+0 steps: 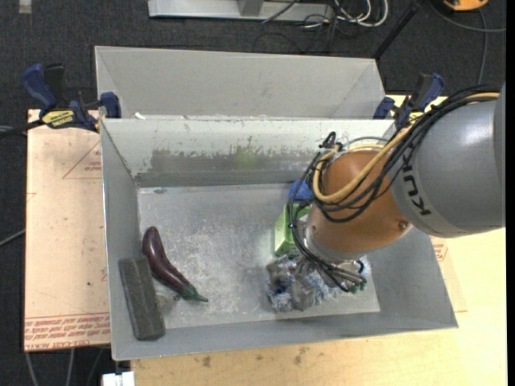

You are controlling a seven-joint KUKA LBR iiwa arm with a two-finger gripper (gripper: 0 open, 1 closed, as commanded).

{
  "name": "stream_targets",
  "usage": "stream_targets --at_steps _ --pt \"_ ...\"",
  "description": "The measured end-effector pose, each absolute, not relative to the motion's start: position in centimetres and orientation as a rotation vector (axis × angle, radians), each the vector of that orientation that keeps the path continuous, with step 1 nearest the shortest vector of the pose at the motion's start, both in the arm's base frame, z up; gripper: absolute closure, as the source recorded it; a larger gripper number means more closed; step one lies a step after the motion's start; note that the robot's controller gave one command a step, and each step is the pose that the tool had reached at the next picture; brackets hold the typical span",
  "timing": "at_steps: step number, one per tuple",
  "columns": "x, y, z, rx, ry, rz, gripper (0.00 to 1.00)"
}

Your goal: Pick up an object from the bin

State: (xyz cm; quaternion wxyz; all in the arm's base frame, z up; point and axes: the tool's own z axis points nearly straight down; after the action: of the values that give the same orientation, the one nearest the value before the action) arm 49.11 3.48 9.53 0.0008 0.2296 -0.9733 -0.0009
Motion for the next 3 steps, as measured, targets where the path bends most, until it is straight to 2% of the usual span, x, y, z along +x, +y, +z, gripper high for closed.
stream_targets --at_steps 3 --pt "49.11 3.46 9.52 0.721 -3.056 -0.003 1.0"
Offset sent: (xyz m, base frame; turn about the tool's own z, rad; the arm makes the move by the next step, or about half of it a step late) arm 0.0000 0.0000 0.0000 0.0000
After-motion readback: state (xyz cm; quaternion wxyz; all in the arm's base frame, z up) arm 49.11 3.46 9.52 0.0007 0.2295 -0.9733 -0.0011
